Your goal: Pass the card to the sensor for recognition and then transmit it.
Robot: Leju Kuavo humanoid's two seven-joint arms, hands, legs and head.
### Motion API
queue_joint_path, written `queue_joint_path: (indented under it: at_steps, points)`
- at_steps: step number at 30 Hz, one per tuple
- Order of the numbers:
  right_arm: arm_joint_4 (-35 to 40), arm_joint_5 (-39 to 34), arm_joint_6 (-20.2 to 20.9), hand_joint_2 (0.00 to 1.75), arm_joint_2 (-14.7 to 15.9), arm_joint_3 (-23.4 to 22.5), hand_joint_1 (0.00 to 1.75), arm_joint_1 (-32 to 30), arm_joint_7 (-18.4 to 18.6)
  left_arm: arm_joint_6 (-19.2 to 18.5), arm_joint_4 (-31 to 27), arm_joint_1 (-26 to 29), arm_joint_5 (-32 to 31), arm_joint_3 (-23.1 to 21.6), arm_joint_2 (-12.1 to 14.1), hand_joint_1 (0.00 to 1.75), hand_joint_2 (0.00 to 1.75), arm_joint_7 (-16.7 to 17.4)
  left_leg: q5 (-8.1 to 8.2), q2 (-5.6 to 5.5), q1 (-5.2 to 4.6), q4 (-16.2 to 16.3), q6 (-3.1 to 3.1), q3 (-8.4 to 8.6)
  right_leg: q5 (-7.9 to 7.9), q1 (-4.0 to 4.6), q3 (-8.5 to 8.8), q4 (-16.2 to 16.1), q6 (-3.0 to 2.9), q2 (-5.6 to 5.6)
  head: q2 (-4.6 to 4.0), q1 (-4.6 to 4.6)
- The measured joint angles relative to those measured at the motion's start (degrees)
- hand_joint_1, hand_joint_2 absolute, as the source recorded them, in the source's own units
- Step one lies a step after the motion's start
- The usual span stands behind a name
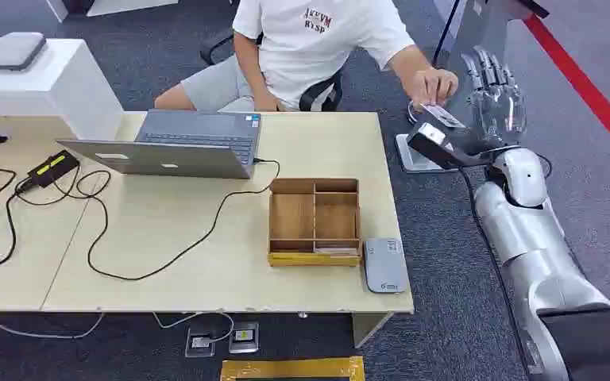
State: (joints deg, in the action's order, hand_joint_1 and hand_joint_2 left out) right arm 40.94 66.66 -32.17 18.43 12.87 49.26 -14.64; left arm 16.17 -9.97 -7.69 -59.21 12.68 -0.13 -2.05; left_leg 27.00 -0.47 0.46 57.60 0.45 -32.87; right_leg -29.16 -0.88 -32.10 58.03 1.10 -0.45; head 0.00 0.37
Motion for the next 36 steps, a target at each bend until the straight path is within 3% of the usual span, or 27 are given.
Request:
queue_joint_path:
  at_steps: [11, 12, 13, 14, 36]
  points:
    - [-3.61, -2.16, 0.20, 1.75, -1.05, 1.07, 0.02, 1.53, -1.05, 0.02, 0.00, 0.01, 0.24, 0.00, 0.02, 0.00, 1.75, -0.22, 0.00, 0.00, 0.00, 0.01, 0.00, 0.00, 0.00, 0.00, -0.01, 0.00, 0.00, 0.01, 0.00, 0.00]
    - [-3.83, -2.58, 0.20, 1.75, -1.09, 1.20, 0.30, 1.53, -1.14, 0.04, 0.00, 0.01, 0.24, -0.02, 0.02, 0.00, 1.75, -0.26, 0.00, 0.00, 0.00, 0.01, 0.00, 0.01, 0.00, 0.00, -0.01, 0.00, 0.00, 0.01, 0.00, 0.00]
    - [-4.00, -3.06, 0.20, 1.75, -1.12, 1.31, 1.69, 1.55, -1.31, 0.07, 0.00, 0.02, 0.24, -0.02, 0.02, 0.00, 1.75, -0.33, 0.00, 0.00, 0.00, 0.01, 0.00, 0.01, 0.00, 0.00, -0.01, 0.00, 0.00, 0.01, 0.00, 0.00]
    - [-4.20, -3.43, 0.20, 1.75, -1.16, 1.38, 1.75, 1.58, -1.49, 0.09, 0.00, 0.02, 0.24, -0.02, 0.02, 0.00, 1.75, -0.33, 0.00, 0.00, 0.00, 0.01, 0.00, 0.01, 0.00, 0.00, -0.01, 0.00, 0.00, 0.01, 0.00, 0.00]
    - [-5.84, -7.41, 3.41, 1.75, -2.03, 1.64, 1.75, 2.16, -3.10, 0.00, 0.00, 0.06, -0.17, -0.39, 0.07, 0.00, 1.75, -0.39, 0.00, 0.00, 0.00, 0.01, 0.00, 0.01, 0.00, 0.00, -0.01, 0.00, 0.00, 0.01, 0.00, 0.00]
